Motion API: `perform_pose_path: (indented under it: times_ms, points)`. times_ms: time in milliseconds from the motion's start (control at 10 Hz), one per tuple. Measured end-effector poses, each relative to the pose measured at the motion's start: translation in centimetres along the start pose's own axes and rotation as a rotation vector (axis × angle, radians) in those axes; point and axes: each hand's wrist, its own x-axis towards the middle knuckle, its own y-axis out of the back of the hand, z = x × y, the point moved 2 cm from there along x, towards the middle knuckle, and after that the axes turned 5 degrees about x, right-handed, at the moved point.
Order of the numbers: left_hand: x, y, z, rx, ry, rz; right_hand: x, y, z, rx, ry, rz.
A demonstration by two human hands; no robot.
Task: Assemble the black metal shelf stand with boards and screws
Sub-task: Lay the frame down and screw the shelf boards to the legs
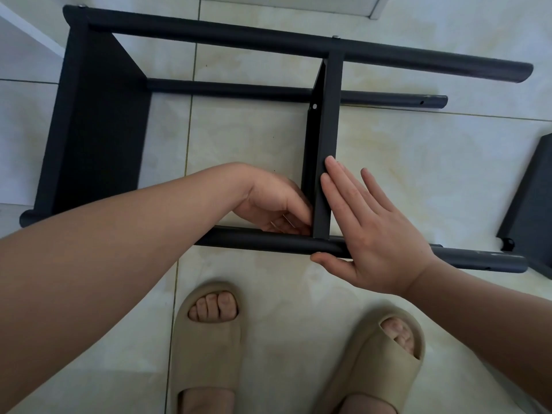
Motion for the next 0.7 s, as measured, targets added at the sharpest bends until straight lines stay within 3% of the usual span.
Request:
perform_pose_path:
  times_ms: [700]
  points:
    - [0.25,-0.41,-0.13,-0.041,-0.054,0.070,-0.05,0.02,-0.03,-0.013,0.019,0.005]
